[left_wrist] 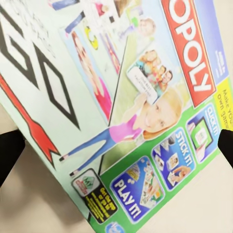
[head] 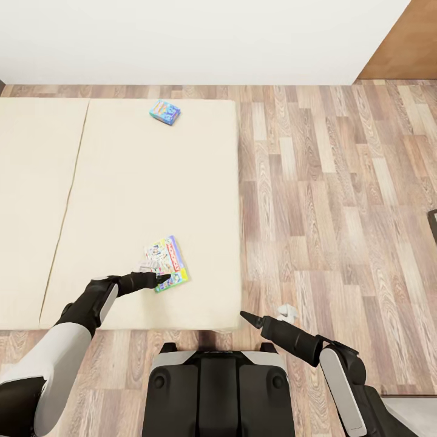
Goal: Put all the toys in the child's room - the three board games (two on the bed and one on the table), the two jigsaw puzzles on the table, and the tennis ball on the table - inside the toy box on the table in the child's room.
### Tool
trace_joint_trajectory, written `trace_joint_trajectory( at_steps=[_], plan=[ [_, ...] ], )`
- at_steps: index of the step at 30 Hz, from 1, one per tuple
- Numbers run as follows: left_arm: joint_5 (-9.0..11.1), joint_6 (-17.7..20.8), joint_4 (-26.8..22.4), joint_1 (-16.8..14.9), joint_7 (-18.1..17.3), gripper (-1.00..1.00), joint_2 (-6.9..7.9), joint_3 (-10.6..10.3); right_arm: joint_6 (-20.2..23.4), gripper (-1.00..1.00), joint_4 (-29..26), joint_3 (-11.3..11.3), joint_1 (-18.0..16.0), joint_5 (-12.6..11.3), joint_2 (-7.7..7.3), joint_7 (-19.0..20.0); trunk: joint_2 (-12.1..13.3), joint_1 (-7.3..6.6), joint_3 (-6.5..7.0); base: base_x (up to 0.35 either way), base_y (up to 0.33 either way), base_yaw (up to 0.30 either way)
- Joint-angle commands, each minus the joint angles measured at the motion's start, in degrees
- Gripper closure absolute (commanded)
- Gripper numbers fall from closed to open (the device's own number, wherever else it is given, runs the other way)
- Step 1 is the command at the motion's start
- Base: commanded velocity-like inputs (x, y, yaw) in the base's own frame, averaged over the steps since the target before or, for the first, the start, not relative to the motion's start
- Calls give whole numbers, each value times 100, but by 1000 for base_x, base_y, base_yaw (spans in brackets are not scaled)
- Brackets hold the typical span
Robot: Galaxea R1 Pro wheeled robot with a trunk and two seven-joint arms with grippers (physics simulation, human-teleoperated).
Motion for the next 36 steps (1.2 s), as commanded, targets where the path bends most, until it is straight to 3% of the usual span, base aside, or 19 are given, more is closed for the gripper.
trace_joint_trajectory(
  at_steps=[1,36],
  plan=[
    [-24,46,-8,-2,-41,-100,-4,41,37,-100,-3,-13,-3,11,8,30,-9,4,-6,14,-10,0],
    [6,-42,-16,-2,-17,-100,-1,105,36,-100,103,2,-1,20,21,30,-9,4,-6,19,-22,0]
  ],
)
